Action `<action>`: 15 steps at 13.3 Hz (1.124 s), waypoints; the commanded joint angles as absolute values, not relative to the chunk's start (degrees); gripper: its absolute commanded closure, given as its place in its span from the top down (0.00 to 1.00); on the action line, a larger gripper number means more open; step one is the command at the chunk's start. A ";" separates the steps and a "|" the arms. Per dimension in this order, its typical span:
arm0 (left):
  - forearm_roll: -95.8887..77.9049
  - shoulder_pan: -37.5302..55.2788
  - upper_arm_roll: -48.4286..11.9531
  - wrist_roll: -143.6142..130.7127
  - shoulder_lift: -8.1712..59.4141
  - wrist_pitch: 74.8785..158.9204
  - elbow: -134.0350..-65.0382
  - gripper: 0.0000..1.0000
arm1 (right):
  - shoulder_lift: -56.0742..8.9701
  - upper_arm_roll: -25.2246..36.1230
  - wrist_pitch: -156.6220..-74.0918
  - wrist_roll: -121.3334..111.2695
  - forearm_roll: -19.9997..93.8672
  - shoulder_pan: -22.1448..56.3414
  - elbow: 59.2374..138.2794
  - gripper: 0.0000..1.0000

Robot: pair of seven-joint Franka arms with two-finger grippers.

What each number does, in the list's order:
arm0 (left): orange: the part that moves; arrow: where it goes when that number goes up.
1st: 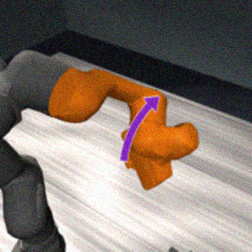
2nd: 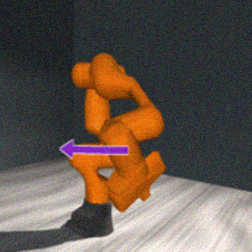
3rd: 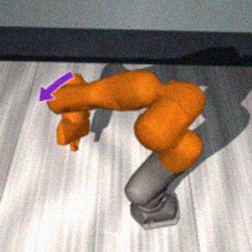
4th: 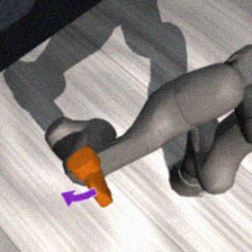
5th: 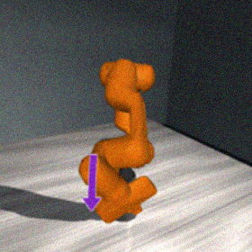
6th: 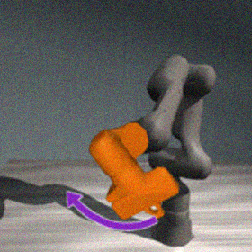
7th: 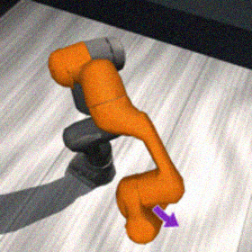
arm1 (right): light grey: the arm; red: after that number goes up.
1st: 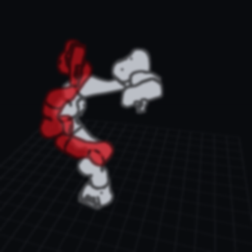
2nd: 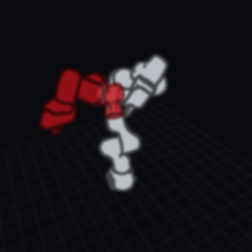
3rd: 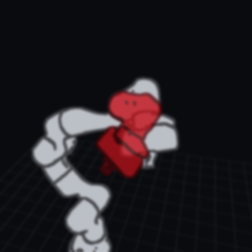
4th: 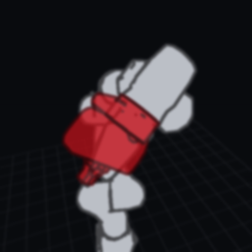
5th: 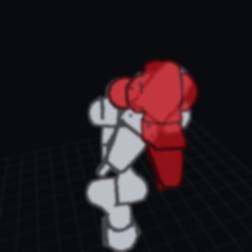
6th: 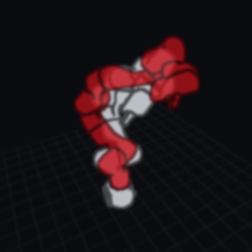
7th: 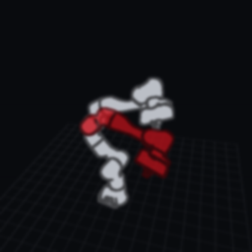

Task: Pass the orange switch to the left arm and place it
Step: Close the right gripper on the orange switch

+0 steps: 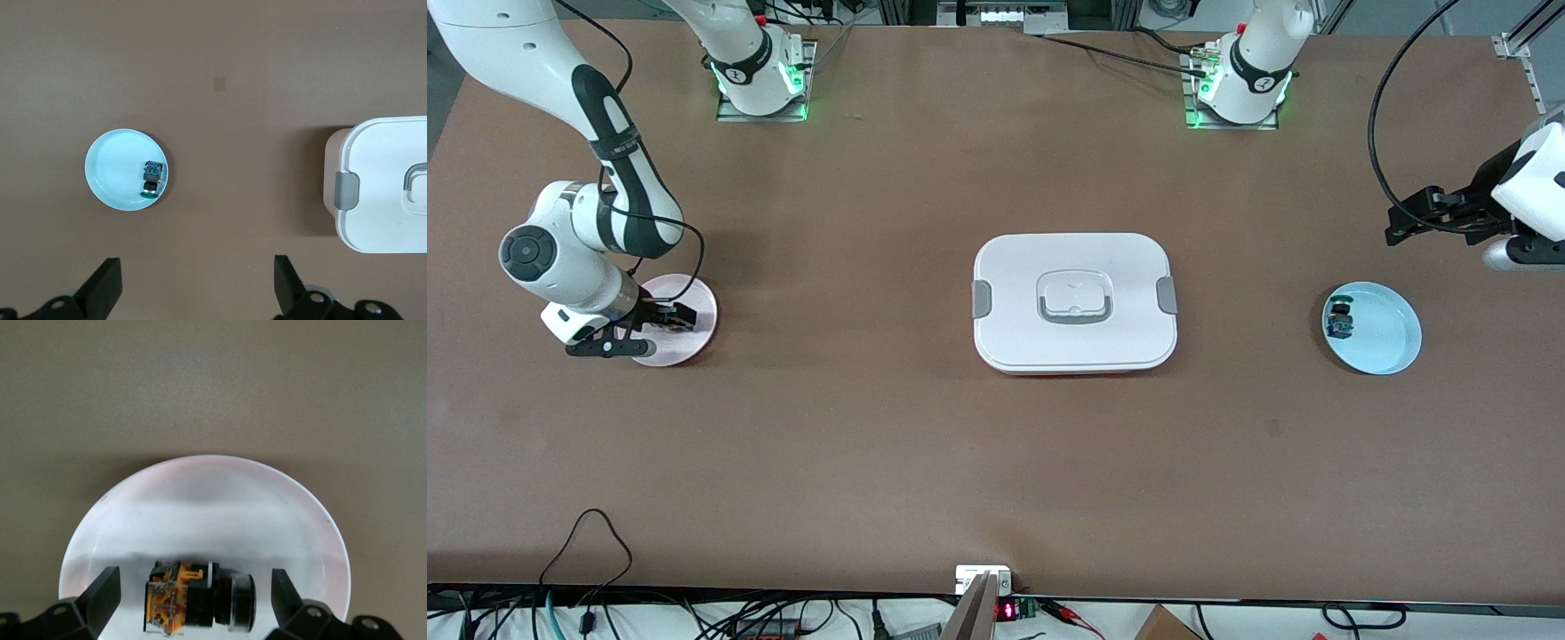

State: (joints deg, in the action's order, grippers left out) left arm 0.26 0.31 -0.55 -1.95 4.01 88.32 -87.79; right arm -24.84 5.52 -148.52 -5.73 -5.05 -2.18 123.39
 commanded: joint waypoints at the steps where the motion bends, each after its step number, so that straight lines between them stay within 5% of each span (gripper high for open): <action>1: 1.49 0.53 -0.70 -2.72 4.57 87.19 -86.13 1.00 | -24.26 5.19 -152.49 -5.71 -5.36 -2.72 126.21 1.00; 15: 1.32 0.18 -0.62 -2.99 4.57 87.54 -86.22 1.00 | -24.26 5.19 -151.26 -6.42 -5.36 -3.60 126.91 1.00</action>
State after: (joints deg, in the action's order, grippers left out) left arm 0.26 0.25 -0.53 -2.06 4.01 88.32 -87.60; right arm -24.89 5.52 -151.32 -5.73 -5.05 -2.58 126.11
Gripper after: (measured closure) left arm 0.000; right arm 0.000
